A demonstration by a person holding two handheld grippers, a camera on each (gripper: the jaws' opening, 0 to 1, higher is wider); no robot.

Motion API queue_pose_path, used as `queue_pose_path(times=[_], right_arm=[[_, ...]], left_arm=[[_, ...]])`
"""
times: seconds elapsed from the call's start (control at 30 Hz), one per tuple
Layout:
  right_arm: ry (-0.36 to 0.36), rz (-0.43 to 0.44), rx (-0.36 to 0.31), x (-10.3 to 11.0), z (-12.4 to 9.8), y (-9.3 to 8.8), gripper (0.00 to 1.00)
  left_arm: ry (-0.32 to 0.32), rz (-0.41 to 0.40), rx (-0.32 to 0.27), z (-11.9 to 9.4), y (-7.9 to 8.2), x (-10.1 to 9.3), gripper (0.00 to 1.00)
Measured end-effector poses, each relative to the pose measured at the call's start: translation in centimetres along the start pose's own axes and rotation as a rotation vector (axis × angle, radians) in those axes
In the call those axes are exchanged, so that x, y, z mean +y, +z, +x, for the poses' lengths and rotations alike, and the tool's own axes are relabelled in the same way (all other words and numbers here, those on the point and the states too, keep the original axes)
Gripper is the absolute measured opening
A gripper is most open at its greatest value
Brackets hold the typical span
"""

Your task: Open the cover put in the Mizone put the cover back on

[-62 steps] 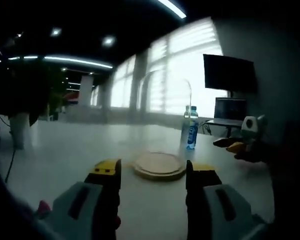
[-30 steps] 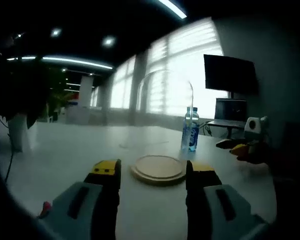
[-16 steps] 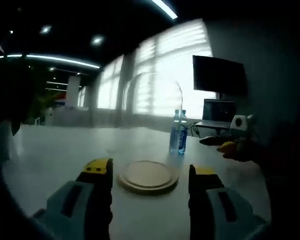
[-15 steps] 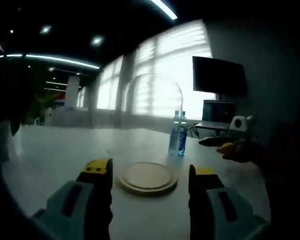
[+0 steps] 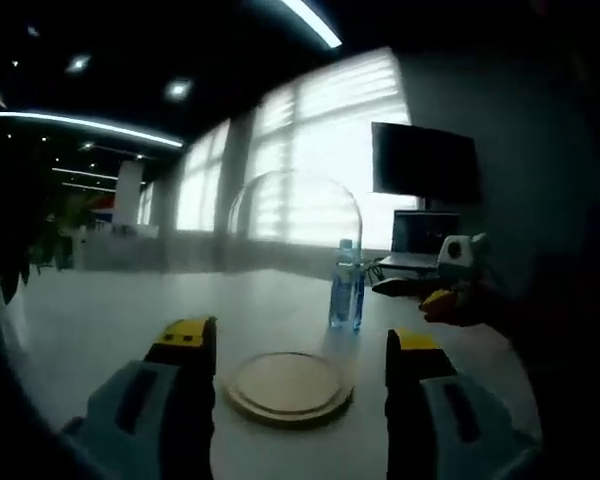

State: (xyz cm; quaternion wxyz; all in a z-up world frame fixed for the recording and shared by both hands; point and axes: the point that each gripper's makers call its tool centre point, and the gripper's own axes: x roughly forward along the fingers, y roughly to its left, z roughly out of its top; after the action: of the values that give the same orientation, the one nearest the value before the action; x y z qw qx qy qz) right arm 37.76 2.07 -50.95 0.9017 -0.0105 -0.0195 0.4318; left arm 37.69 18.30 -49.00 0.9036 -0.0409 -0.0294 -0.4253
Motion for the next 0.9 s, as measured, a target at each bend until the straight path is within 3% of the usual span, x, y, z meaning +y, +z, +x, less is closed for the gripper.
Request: queue_pose_path(times=[0.17,0.27,0.43,0.57,0.9], right_arm=[[0.018,-0.007,0.004,-0.2,0.8,0.5,0.59],[0.031,-0.006,-0.001,-0.2,1.1,0.8,0.59],[0.044,-0.004,-0.021,-0.5,1.4,1.5,0.59],[0.056,-0.002,-0.025,-0.8,2.0,2.0,0.61],[0.12,-0.007,0.011,-1.2,4.1,2.3,0.67]], left_arm=[[-0.048,-0.008,-0.015,1.1,0.4,-0.2,0.64],[-0.044,-0.023,-0.026,1.5,0.4,0.8,0.61],[-0.023,-0.027,-0.037,1.7,0.6,1.7,0.47],[-0.03,-0.028,-0.015,2.3,0.4,1.9,0.57],[-0.102,-0.027,0.006,4.4,1.2,1.7,0.67]])
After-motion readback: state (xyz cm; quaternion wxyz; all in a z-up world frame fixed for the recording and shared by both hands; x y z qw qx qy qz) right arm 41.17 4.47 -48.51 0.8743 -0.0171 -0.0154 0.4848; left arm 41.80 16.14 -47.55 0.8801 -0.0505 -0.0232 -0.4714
